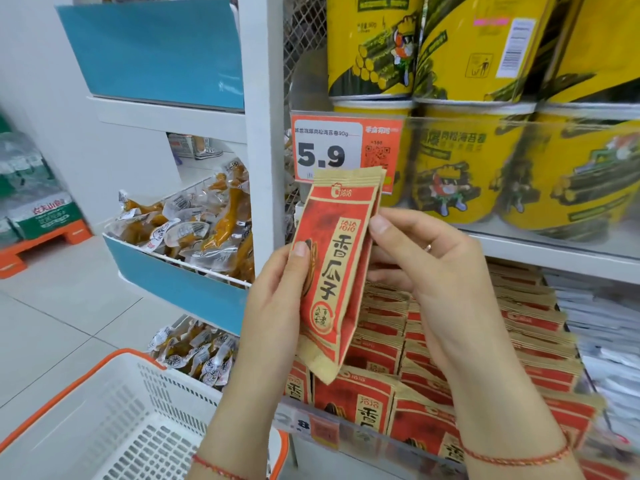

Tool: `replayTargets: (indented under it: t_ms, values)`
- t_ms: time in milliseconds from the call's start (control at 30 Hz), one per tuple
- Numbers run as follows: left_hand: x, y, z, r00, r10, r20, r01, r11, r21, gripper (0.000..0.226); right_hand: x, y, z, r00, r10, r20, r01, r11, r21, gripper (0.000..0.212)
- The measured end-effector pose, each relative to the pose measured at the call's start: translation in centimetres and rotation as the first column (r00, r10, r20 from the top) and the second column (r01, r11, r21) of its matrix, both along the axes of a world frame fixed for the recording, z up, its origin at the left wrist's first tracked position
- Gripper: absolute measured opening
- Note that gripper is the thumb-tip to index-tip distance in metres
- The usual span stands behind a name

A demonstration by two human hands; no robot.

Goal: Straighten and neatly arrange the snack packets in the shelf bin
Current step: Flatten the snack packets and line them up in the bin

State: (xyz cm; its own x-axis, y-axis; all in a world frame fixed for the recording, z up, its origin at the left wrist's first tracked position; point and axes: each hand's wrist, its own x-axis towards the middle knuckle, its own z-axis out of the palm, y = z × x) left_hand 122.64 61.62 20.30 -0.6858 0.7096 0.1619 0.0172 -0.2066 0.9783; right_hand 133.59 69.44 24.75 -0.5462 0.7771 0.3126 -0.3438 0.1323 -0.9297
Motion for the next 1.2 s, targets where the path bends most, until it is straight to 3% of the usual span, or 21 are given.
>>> replayTargets:
  t_ms: [200,433,733,800,933,1133,1200]
  values:
    - [-0.3,-0.3,-0.1,0.998,-0.059,0.008,0.059,0.992,-0.115,0.044,-0.2,-0.9,0.2,1.000,0.006,-0.020,-0.007,0.999,-0.039,0.010]
    - [-1.5,-0.5,-0.8,0.983,-0.175,0.062,0.180,0.979,-0.100,0.043,-0.5,-1.4,0.3,0.996,0.074,-0.053,-0.080,0.989,-0.124,0.011]
    - [-2.0,0.7,-2.1,0.979,-0.203,-0.028,0.202,0.979,-0.039,0.067,-0.5,-1.2,0.3,0.999,0.032,-0.038,-0.036,0.994,-0.106,0.017]
    - [-1.8,0.8,-1.9,0.977,-0.196,-0.081,0.196,0.981,-0.007,0.072,-0.5,-1.0,0.2,1.000,0.008,-0.023,-0.010,0.995,-0.094,0.013]
    - [-1.2,0.2,-1.0,0.941,-0.226,-0.253,0.239,0.971,0.021,0.091,-0.2,-0.8,0.4,0.999,-0.017,-0.036,0.013,0.995,-0.104,0.024]
    - [-0.5,-0.8,-0.7,0.925,-0.253,-0.283,0.272,0.962,0.029,0.099,0.0,-0.8,0.4,0.999,-0.016,-0.037,0.013,0.997,-0.078,0.020]
    - [-0.5,-0.7,-0.5,0.931,-0.234,-0.279,0.259,0.964,0.055,0.090,0.0,-0.8,0.4,1.000,0.004,-0.029,-0.006,0.998,-0.069,0.020]
